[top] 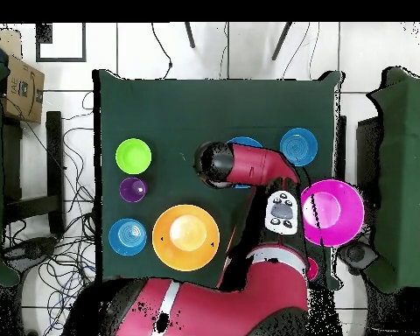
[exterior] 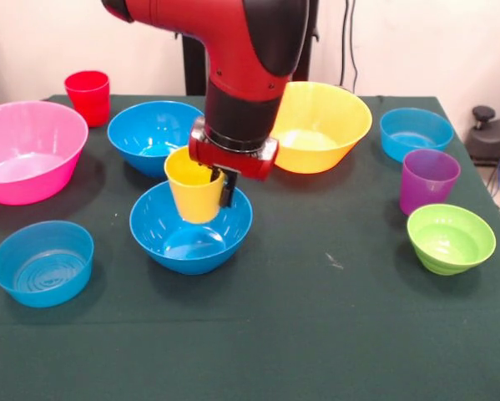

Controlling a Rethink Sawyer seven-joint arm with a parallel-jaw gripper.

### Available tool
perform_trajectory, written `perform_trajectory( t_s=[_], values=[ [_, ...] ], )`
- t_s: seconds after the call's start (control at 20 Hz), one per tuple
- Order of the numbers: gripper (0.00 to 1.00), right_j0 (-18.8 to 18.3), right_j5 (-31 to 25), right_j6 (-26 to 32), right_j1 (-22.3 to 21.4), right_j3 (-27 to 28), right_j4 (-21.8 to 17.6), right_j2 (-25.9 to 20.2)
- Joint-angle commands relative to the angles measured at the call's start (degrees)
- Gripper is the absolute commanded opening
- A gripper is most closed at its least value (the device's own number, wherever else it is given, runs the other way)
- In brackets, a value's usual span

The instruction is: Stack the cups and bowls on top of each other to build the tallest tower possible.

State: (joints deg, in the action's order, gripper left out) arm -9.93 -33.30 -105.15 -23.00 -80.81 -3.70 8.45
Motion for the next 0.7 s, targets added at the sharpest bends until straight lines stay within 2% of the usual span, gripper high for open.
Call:
perform_trajectory(
  t_s=[0.05,0.45,0.7],
  values=[
    [0.0,-0.52,2.15,-8.36,2.34,2.02,1.59,-3.18],
    [0.0,-2.16,3.84,-8.31,4.15,0.89,1.31,-3.2],
    [0.0,-1.91,5.12,-8.83,4.36,0.0,1.01,-2.68]
  ],
)
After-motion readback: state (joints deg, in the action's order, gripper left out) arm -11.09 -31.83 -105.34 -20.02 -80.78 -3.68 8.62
